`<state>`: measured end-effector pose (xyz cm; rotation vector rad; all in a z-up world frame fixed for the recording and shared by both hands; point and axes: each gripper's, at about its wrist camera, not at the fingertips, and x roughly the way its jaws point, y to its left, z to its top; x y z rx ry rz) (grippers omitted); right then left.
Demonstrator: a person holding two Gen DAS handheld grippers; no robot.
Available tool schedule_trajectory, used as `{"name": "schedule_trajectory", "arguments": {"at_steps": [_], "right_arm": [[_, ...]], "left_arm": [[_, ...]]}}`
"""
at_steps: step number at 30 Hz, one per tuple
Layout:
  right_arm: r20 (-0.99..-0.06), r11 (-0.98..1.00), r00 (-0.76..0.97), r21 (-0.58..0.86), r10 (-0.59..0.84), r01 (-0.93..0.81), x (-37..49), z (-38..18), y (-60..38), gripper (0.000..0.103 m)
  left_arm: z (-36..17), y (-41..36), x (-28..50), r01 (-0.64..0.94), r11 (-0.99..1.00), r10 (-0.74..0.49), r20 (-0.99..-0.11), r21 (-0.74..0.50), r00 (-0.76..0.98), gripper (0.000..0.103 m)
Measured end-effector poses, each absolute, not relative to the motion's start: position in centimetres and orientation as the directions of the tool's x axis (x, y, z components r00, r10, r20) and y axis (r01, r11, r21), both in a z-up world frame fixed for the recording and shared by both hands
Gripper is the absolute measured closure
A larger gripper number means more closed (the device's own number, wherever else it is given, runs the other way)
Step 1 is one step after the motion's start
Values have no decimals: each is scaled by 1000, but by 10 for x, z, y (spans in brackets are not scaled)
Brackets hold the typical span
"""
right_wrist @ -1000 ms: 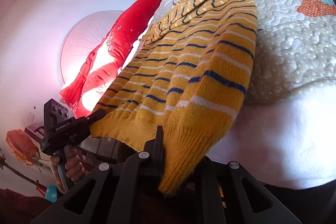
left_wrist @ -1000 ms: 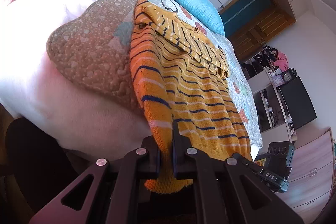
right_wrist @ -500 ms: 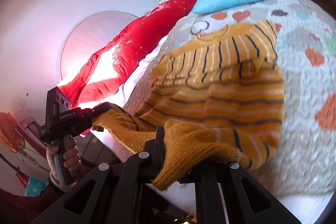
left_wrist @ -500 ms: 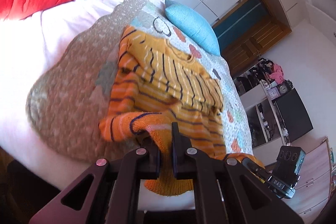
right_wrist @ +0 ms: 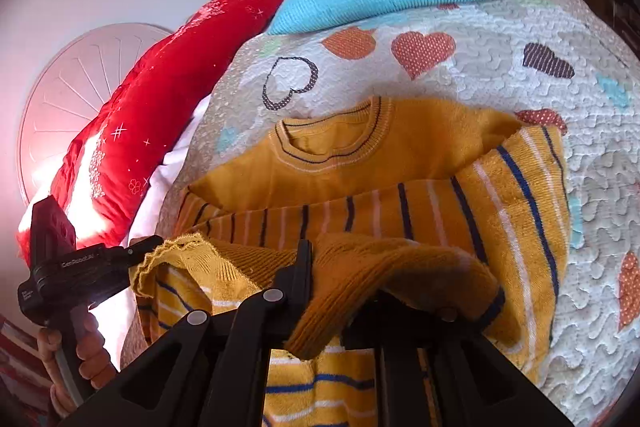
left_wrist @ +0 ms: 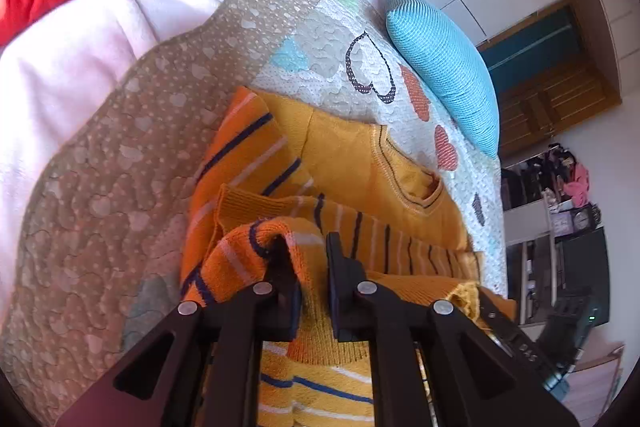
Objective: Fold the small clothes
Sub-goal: 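Grasp the hem with both tools and fold it up toward the collar, then release the hem with both tools, then grasp the sweater side with the left tool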
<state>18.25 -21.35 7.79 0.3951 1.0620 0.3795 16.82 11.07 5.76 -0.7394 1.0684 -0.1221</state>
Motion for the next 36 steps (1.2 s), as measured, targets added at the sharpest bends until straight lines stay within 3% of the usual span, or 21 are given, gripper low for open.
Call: {"name": "schedule_trajectory", "arguments": {"at_steps": [1, 3, 4, 7, 11, 15, 21, 25, 26, 27, 28, 29, 32, 36], "right_arm": [[-753, 850, 424, 519, 502, -84, 190, 71, -219, 84], [-724, 801, 411, 598, 554, -27, 205, 58, -232, 61], [-704, 769, 407, 640, 582, 7, 211, 51, -240, 55], [-654, 691, 439, 716, 616, 97, 226, 38, -261, 52], [-645, 673, 482, 725, 593, 142, 235, 44, -277, 48], [-668, 748, 507, 660, 545, 65, 216, 75, -289, 36], [-678, 783, 488, 622, 550, -18, 154, 92, -297, 35], [-666, 765, 437, 637, 605, -89, 130, 96, -271, 35], [-655, 747, 413, 656, 633, -105, 128, 94, -261, 35], [-651, 737, 390, 665, 652, -122, 126, 93, -248, 36], [-656, 738, 370, 659, 658, -145, 126, 93, -233, 36], [-669, 748, 350, 640, 656, -178, 125, 93, -216, 39], [-735, 791, 297, 537, 609, -293, 125, 91, -155, 49], [-791, 813, 270, 431, 549, -391, 136, 80, -83, 51]], "left_arm": [[57, 113, 171, -245, 738, -460, -734, -629, 499, 75], [62, 117, 174, -215, 695, -514, -683, -686, 519, 53], [66, 120, 174, -194, 678, -529, -654, -709, 541, 42], [82, 129, 173, -142, 639, -558, -582, -756, 591, 29], [97, 135, 168, -119, 687, -524, -602, -717, 603, 28], [101, 132, 149, -104, 821, -405, -701, -562, 587, 28], [73, 118, 107, -31, 942, -270, -807, -335, 525, 28], [47, 122, 79, -86, 941, -241, -824, -328, 512, 28], [40, 124, 73, -94, 929, -264, -819, -357, 510, 29], [33, 123, 68, -95, 919, -287, -814, -383, 506, 44], [27, 121, 63, -84, 910, -317, -810, -407, 493, 76], [22, 118, 60, -68, 902, -346, -810, -426, 474, 89], [25, 111, 47, -58, 927, -288, -802, -371, 524, 91], [34, 118, 42, -46, 935, -267, -783, -352, 562, 92]]}}
